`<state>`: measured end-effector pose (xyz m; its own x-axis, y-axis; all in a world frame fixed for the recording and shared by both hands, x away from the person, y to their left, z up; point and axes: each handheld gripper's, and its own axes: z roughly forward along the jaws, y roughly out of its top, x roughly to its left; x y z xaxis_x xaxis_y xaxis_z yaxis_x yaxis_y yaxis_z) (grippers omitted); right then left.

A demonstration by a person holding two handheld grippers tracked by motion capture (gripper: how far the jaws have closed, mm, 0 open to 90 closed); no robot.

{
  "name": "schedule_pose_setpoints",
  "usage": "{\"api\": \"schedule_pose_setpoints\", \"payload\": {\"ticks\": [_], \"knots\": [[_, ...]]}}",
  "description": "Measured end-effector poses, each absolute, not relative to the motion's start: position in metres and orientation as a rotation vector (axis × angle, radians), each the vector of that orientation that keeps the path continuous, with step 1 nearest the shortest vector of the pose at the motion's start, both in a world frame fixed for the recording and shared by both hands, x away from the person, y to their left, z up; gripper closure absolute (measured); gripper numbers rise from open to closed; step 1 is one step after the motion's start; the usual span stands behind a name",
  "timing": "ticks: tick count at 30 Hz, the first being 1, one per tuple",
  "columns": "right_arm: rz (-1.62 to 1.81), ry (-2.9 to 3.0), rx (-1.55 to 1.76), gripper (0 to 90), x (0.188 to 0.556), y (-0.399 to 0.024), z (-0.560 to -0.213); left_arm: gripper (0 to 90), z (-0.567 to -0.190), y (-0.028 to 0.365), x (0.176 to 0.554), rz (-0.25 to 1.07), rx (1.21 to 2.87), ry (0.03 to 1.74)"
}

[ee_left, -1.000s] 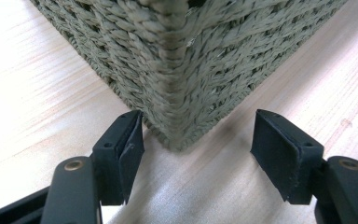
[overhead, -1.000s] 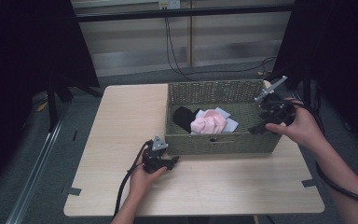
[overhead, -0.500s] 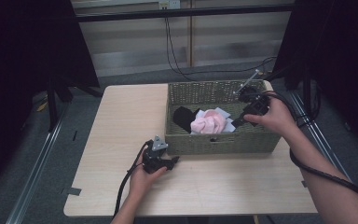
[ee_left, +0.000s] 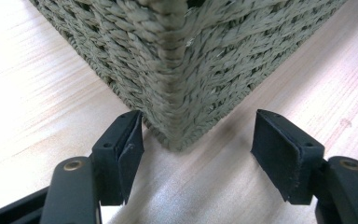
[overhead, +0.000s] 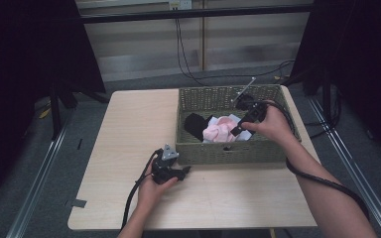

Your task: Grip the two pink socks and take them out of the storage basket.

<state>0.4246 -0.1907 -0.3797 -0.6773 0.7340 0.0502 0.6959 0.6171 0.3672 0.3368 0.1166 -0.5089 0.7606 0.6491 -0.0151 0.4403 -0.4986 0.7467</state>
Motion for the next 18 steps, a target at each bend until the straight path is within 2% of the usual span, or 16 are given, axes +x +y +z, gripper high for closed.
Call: {"api": "schedule_pose_setpoints", "payload": {"ticks": [18], "knots": [[0.582, 2.774, 1.249, 31.3, 0.443, -0.165, -0.409, 33.3, -0.509, 0.117, 0.337, 0.345, 2.176, 0.811]]}}
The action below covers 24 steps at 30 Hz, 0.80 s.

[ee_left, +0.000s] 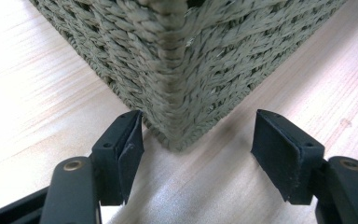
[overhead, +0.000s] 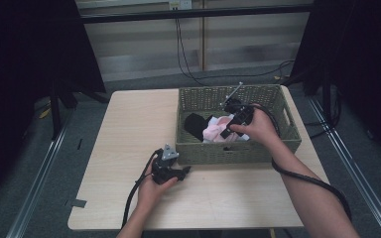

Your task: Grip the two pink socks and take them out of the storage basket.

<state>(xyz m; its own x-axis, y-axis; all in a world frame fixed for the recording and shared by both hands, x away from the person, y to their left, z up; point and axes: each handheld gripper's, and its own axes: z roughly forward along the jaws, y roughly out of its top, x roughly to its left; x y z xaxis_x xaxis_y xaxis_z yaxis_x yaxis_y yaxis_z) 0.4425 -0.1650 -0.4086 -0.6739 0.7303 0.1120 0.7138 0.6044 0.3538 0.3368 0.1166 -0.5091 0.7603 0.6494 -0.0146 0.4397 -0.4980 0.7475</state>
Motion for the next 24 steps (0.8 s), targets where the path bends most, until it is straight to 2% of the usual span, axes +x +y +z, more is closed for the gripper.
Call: {"api": "schedule_pose_setpoints", "payload": {"ticks": [4, 9, 10, 11, 12, 13, 15, 24], "knots": [[0.588, 2.784, 1.28, 31.5, 0.447, -0.16, -0.416, 33.3, -0.509, 0.117, 0.337, 0.343, 2.177, 0.812], [0.55, 2.796, 1.289, 39.7, 0.451, -0.154, -0.422, 33.4, -0.509, 0.117, 0.337, 0.342, 2.176, 0.815], [0.538, 2.821, 1.282, 51.6, 0.452, -0.153, -0.422, 33.3, -0.509, 0.117, 0.337, 0.344, 2.176, 0.811], [0.538, 2.821, 1.282, 51.6, 0.452, -0.153, -0.422, 33.3, -0.509, 0.117, 0.337, 0.344, 2.176, 0.811], [0.518, 2.818, 1.266, 63.8, 0.453, -0.153, -0.423, 33.3, -0.509, 0.117, 0.337, 0.344, 2.176, 0.812], [0.518, 2.818, 1.266, 63.8, 0.453, -0.153, -0.423, 33.3, -0.509, 0.117, 0.337, 0.344, 2.176, 0.812], [0.53, 2.824, 1.276, 75.8, 0.452, -0.153, -0.422, 33.4, -0.509, 0.117, 0.337, 0.343, 2.177, 0.814], [0.523, 2.803, 1.273, 78.6, 0.448, -0.163, -0.396, 33.3, -0.509, 0.117, 0.337, 0.343, 2.177, 0.811]]}}
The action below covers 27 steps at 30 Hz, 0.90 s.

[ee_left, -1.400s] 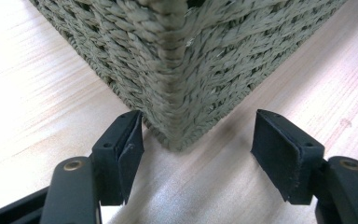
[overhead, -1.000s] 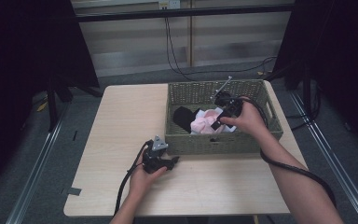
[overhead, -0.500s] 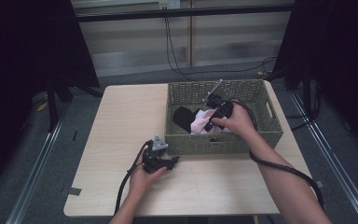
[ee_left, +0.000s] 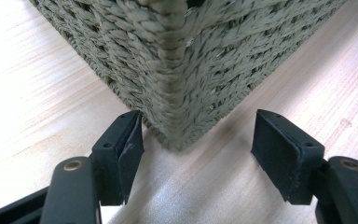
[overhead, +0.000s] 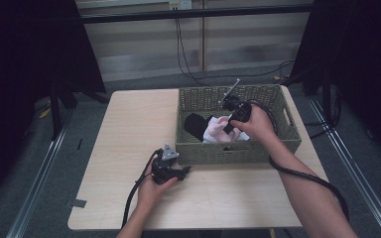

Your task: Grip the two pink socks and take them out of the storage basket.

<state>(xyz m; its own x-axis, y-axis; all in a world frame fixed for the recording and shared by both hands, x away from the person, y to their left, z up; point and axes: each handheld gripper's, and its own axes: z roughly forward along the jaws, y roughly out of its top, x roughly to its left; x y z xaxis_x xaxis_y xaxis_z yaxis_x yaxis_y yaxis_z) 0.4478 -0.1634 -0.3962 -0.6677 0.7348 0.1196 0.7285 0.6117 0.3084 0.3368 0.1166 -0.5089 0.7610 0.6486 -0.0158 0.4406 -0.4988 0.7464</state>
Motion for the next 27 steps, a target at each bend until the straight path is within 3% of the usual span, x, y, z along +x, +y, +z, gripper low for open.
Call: {"api": "schedule_pose_setpoints", "payload": {"ticks": [10, 27], "knots": [[0.557, 2.789, 1.26, 78.7, 0.443, -0.18, -0.355, 33.4, -0.509, 0.117, 0.337, 0.343, 2.177, 0.811], [0.595, 2.807, 1.166, 78.5, 0.424, -0.186, -0.316, 33.3, -0.509, 0.117, 0.337, 0.344, 2.178, 0.811]]}}
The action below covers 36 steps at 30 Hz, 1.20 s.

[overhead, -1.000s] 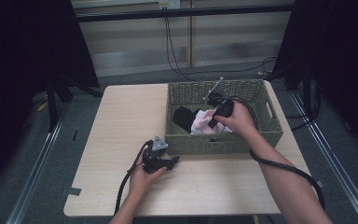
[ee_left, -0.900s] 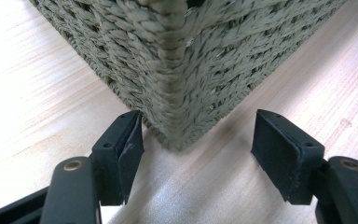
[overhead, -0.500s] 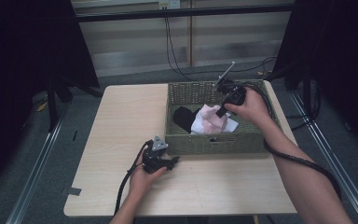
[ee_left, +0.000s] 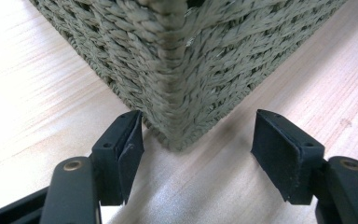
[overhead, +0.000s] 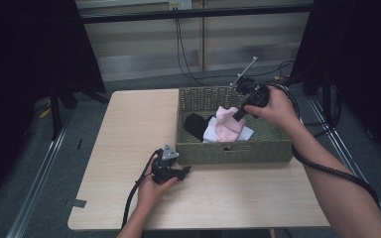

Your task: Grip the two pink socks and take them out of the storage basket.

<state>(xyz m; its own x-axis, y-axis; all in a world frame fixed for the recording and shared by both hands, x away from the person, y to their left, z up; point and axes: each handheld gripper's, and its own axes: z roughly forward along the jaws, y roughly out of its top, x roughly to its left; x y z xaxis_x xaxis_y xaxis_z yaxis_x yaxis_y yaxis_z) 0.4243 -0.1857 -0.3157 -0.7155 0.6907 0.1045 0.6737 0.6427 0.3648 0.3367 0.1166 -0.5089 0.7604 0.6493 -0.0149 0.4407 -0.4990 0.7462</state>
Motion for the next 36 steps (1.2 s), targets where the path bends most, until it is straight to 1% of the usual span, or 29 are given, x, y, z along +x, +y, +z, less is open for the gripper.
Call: {"api": "schedule_pose_setpoints", "payload": {"ticks": [21, 36], "knots": [[0.642, 2.886, 1.008, 77.9, 0.387, -0.186, -0.315, 33.3, -0.509, 0.117, 0.337, 0.343, 2.178, 0.811], [0.654, 2.949, 0.915, 77.0, 0.36, -0.177, -0.325, 33.3, -0.509, 0.117, 0.337, 0.342, 2.178, 0.812]]}}
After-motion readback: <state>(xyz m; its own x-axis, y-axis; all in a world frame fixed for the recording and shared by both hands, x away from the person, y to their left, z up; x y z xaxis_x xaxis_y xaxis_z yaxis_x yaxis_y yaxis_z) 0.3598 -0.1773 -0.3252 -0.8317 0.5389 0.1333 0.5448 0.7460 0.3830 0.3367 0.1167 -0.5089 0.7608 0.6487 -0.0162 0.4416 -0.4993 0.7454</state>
